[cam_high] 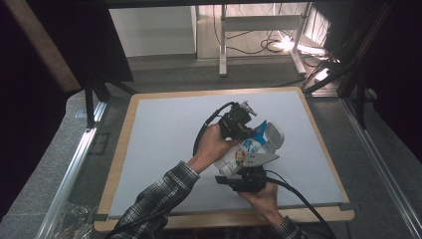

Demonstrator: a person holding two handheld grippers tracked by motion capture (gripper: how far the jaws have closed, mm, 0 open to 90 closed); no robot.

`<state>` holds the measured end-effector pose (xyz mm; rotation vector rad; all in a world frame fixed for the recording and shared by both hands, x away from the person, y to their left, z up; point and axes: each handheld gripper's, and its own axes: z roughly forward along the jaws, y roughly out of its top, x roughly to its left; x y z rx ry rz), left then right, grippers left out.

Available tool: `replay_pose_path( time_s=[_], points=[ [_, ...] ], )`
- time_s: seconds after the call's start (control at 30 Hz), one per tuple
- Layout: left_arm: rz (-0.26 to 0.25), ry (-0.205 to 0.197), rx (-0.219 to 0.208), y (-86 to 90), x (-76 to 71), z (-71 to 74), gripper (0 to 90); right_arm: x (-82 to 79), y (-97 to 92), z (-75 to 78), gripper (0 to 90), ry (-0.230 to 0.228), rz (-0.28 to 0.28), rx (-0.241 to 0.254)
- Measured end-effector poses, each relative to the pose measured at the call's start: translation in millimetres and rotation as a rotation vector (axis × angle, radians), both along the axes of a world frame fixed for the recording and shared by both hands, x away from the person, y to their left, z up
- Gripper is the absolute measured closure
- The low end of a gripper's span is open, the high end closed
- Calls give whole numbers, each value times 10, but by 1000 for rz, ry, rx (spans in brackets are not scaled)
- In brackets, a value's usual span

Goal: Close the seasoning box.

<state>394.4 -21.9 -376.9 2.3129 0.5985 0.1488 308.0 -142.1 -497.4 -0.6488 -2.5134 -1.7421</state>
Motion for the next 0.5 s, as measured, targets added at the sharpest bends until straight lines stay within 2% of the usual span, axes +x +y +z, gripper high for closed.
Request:
replay_pose_path(
  time_s=[0.5],
  points=[
    [4,9,2,-31,16,-2,894,3,-5,23,615,2,3,6]
  ],
)
